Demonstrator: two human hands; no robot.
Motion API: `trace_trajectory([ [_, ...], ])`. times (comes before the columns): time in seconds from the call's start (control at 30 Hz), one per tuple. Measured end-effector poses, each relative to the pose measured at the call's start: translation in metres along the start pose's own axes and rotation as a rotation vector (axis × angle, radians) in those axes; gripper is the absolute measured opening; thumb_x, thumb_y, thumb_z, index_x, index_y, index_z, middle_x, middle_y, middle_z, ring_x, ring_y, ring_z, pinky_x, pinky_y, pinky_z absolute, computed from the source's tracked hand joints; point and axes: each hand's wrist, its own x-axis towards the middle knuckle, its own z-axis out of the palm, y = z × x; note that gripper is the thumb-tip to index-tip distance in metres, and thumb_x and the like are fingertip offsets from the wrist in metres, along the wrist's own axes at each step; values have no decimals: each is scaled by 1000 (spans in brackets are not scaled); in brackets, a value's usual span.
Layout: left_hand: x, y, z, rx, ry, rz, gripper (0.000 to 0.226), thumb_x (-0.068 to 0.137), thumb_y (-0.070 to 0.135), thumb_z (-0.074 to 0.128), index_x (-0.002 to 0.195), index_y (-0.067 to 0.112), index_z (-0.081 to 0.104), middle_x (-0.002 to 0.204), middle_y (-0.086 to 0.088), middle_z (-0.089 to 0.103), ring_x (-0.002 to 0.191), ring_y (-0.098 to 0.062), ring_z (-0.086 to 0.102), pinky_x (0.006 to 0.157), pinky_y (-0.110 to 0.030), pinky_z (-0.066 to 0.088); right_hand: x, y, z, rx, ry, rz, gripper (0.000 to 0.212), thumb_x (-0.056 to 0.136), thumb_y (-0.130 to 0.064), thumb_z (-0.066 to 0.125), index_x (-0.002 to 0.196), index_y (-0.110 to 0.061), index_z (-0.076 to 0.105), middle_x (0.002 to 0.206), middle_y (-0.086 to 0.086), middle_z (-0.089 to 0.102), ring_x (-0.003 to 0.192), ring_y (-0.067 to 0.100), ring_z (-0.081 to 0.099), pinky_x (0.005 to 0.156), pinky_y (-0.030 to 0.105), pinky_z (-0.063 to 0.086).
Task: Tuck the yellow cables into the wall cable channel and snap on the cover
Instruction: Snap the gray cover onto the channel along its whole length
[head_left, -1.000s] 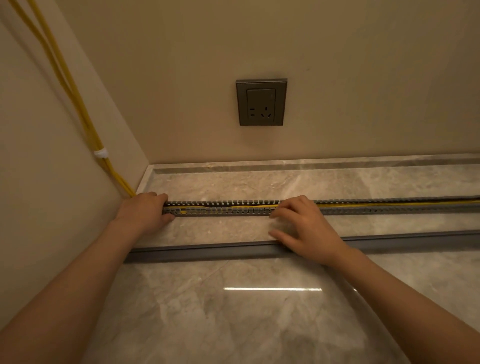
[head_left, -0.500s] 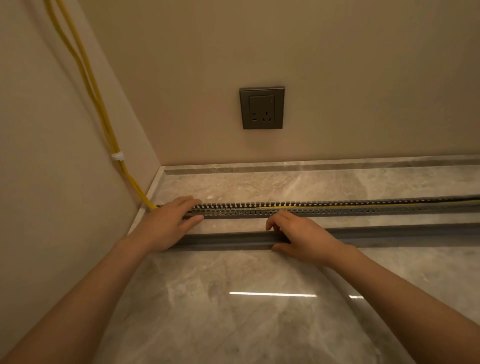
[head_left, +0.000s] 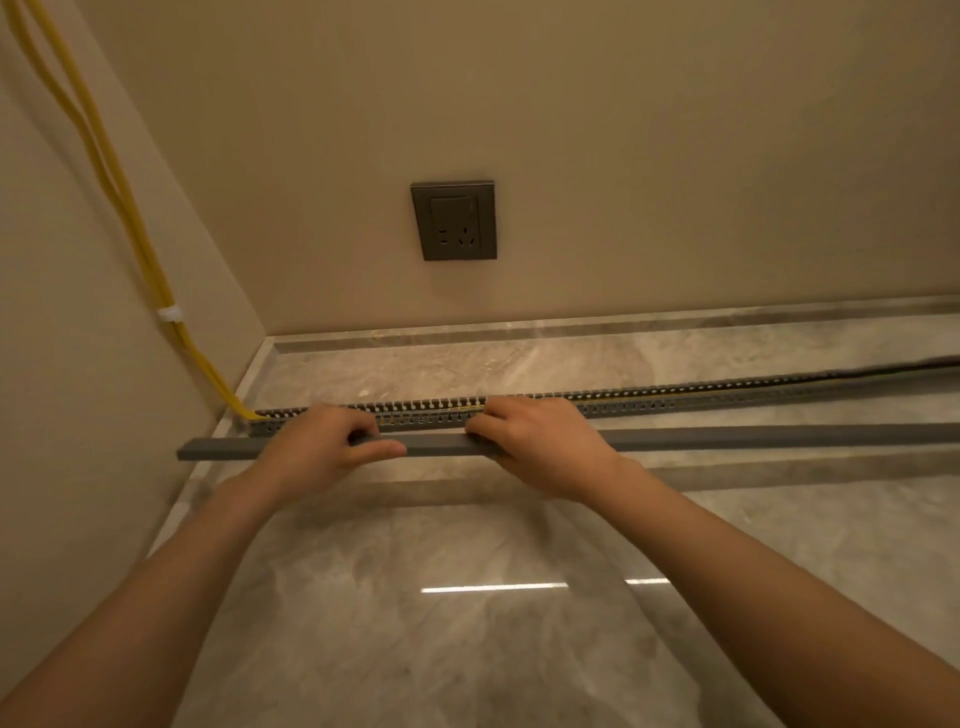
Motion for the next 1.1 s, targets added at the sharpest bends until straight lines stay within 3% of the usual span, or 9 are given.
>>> trace_trajectory([
  [0.13, 5, 10, 3, 23, 105, 77, 39, 73, 59, 56, 54, 25, 50, 49, 4, 50, 50, -13, 49, 49, -30, 32, -19, 22, -12, 18, 5, 80, 42, 88, -57, 44, 110, -23, 56, 97, -1, 64, 85, 21, 61, 58, 29, 38],
  [0.23, 12, 11, 5, 52, 169, 145, 42, 66, 65, 48, 53, 25, 50, 45, 6, 48, 46, -13, 48, 47, -30, 32, -43, 43, -22, 25, 59, 231, 53, 85, -66, 37, 105, -23, 60, 89, -3, 67, 77, 19, 62, 59, 28, 41],
  [0.43, 34, 3, 17, 84, 248, 234, 27, 64, 60, 58, 52, 38, 47, 38, 13, 47, 39, -3, 46, 41, -23, 36, -98, 82, -37, 117, 134, 519, 59, 74, -69, 55, 106, -21, 65, 85, -2, 70, 77, 16, 63, 61, 24, 36],
  [0.57, 53, 3, 30, 3, 243, 232, 21, 67, 53, 68, 58, 38, 55, 43, 13, 52, 42, -5, 51, 43, -27, 42, -112, 85, -42, 4, 159, 549, 58, 64, -72, 62, 83, -17, 67, 68, -3, 66, 62, 15, 59, 54, 25, 37],
  [0.67, 60, 5, 34, -77, 205, 242, 32, 70, 73, 58, 69, 41, 58, 54, 16, 59, 46, -5, 54, 45, -21, 41, -114, 92, -49, -63, 281, 532, 55, 63, -68, 68, 63, -13, 61, 52, 0, 59, 48, 15, 51, 46, 26, 33],
  [0.77, 66, 9, 36, -131, 247, 225, 47, 65, 83, 43, 73, 40, 57, 60, 12, 59, 53, -5, 55, 50, -21, 39, -105, 101, -58, -87, 290, 482, 56, 64, -66, 68, 62, -10, 58, 52, 1, 56, 47, 17, 47, 45, 30, 36],
  [0.87, 65, 17, 29, -47, 369, 260, 39, 71, 75, 49, 74, 37, 51, 61, 9, 58, 55, -16, 55, 52, -35, 46, -92, 112, -58, -82, 308, 462, 56, 65, -63, 70, 63, -8, 57, 53, 5, 57, 48, 20, 48, 46, 31, 34],
  [0.97, 58, 27, 13, 150, 513, 265, 32, 75, 57, 58, 84, 26, 60, 72, -2, 67, 61, -26, 62, 50, -31, 43, -75, 117, -46, -56, 317, 470, 54, 66, -59, 71, 64, -7, 58, 54, 8, 59, 50, 24, 52, 47, 30, 35],
  [1.1, 49, 27, -2, 270, 490, 271, 31, 79, 40, 64, 89, 11, 66, 78, -7, 68, 68, -30, 62, 56, -35, 44, -49, 118, -23, 17, 291, 472, 53, 67, -59, 70, 66, -7, 57, 59, 7, 59, 54, 25, 53, 50, 33, 38],
])
